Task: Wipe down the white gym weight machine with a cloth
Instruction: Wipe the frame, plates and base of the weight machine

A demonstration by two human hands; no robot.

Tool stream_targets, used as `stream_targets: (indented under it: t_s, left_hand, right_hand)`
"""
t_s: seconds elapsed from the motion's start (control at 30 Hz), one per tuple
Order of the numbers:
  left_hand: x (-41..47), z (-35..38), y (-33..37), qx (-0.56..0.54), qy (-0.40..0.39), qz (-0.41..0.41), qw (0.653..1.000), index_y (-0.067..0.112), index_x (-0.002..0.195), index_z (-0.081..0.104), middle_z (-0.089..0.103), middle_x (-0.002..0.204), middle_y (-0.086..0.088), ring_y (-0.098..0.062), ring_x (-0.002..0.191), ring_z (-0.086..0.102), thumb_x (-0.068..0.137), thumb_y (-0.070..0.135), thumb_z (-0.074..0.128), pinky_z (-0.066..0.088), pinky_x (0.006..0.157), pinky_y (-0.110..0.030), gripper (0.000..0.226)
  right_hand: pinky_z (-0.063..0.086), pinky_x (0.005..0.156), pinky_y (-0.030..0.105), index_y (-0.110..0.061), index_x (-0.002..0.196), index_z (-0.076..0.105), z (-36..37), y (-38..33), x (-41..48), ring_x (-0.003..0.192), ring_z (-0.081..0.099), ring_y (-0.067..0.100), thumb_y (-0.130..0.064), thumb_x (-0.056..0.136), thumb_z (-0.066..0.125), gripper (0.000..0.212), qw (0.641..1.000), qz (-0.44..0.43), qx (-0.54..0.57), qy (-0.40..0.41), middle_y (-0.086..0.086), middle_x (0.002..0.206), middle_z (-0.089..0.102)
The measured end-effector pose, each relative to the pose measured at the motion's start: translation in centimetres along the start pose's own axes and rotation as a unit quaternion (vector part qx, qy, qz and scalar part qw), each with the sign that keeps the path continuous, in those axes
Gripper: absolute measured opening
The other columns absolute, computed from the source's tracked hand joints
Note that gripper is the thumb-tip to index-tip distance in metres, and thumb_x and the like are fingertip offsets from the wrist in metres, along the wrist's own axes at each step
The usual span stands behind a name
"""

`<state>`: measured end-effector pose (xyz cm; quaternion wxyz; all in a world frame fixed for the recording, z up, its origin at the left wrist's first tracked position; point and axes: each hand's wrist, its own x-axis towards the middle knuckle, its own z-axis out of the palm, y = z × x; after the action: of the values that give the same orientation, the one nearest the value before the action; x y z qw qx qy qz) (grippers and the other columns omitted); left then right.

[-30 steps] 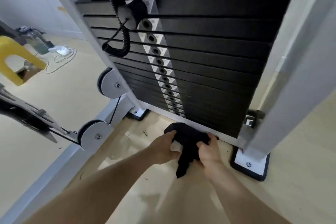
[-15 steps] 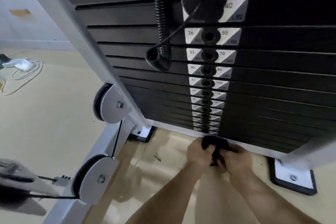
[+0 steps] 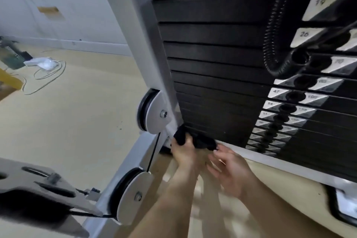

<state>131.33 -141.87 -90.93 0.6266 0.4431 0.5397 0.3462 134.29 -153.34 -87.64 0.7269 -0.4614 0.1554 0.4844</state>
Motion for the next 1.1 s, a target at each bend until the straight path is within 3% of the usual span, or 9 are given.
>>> stream_targets:
  t_s: [0.33,0.5,0.6,0.67,0.8,0.87,0.97,1.03,1.1]
  left_hand:
    - [-3.6,0.6,-1.3,0.213,-0.231,-0.01,0.949,0.014,0.098,0.066,0.067,0.082,0.006,-0.012,0.078,0.065,0.087,0.014,0.064,0.049,0.065,-0.016,0.01]
    - [1.8,-3.0,0.8,0.039,-0.052,-0.035,0.997,0.011,0.102,0.065,0.071,0.096,-0.009,-0.029,0.093,0.067,0.091,0.015,0.059,0.055,0.084,-0.037,0.013]
    - [2.8,-4.0,0.9,0.152,0.009,0.071,0.986,0.015,0.102,0.062,0.067,0.104,-0.004,-0.027,0.101,0.063,0.089,0.012,0.057,0.05,0.094,-0.042,0.014]
    - [2.6,-4.5,0.1,0.312,-0.03,0.205,0.927,0.018,0.107,0.058,0.056,0.11,0.002,-0.023,0.107,0.057,0.09,0.012,0.055,0.046,0.091,-0.03,0.018]
    - [2.8,-6.5,-3.1,0.679,-0.172,0.294,0.651,0.022,0.152,0.015,0.013,0.158,-0.009,-0.027,0.145,0.02,0.099,0.021,0.037,0.031,0.11,-0.037,0.057]
    - [3.2,-6.4,-2.3,0.649,-0.175,0.264,0.692,0.021,0.15,0.021,0.019,0.157,-0.008,-0.026,0.144,0.022,0.097,0.018,0.042,0.035,0.107,-0.033,0.058]
    - [2.8,-5.3,1.1,0.27,-0.065,0.081,0.957,0.011,0.102,0.063,0.065,0.106,-0.008,-0.029,0.106,0.06,0.091,0.012,0.048,0.048,0.084,-0.035,0.019]
    - [2.4,-4.7,2.8,0.011,-0.023,-0.104,0.994,0.01,0.088,0.065,0.067,0.087,-0.011,-0.03,0.086,0.065,0.093,0.008,0.046,0.052,0.075,-0.036,0.019]
    - [1.6,-4.9,3.3,-0.074,-0.032,-0.138,0.987,0.01,0.096,0.068,0.071,0.088,-0.012,-0.028,0.084,0.068,0.093,0.008,0.048,0.055,0.075,-0.034,0.02]
  right_hand:
    - [0.057,0.051,0.023,0.006,0.119,0.058,-1.9,-0.5,0.0,0.084,0.066,0.026,0.002,0.092,0.059,0.027,0.981,-0.069,0.064,0.167,0.021,0.112,0.066]
    - [0.055,0.073,0.031,-0.005,0.11,0.058,1.4,0.8,1.9,0.094,0.061,0.021,-0.004,0.096,0.056,0.015,0.987,-0.054,0.019,0.152,0.013,0.114,0.06]
    - [0.053,0.064,0.034,-0.013,0.11,0.062,3.7,2.9,2.3,0.089,0.066,0.022,-0.015,0.099,0.053,0.015,0.993,-0.007,-0.104,0.06,0.01,0.102,0.07]
    - [0.052,0.059,0.032,-0.015,0.109,0.064,4.7,3.7,2.7,0.081,0.069,0.026,-0.009,0.098,0.049,0.019,0.981,-0.022,-0.193,0.002,0.011,0.091,0.074]
    - [0.044,0.064,0.028,-0.014,0.113,0.059,5.2,4.1,2.9,0.082,0.062,0.022,0.006,0.086,0.046,0.036,0.882,-0.057,-0.469,-0.012,0.006,0.087,0.066]
    - [0.046,0.069,0.032,-0.017,0.119,0.058,4.9,4.3,2.9,0.091,0.064,0.027,0.008,0.088,0.044,0.042,0.9,-0.035,-0.435,-0.02,0.011,0.097,0.068]
    - [0.053,0.074,0.037,-0.027,0.115,0.063,5.8,4.2,2.3,0.09,0.067,0.026,0.006,0.093,0.041,0.045,0.973,0.007,-0.219,-0.069,0.011,0.102,0.074]
    - [0.054,0.078,0.035,-0.029,0.114,0.064,7.3,4.3,2.0,0.094,0.068,0.024,0.009,0.093,0.04,0.049,0.979,-0.014,-0.185,-0.08,0.009,0.103,0.074]
    - [0.052,0.091,0.033,-0.026,0.119,0.062,8.8,4.8,1.7,0.101,0.067,0.017,0.009,0.092,0.041,0.049,0.958,-0.098,-0.26,-0.069,0.005,0.107,0.073]
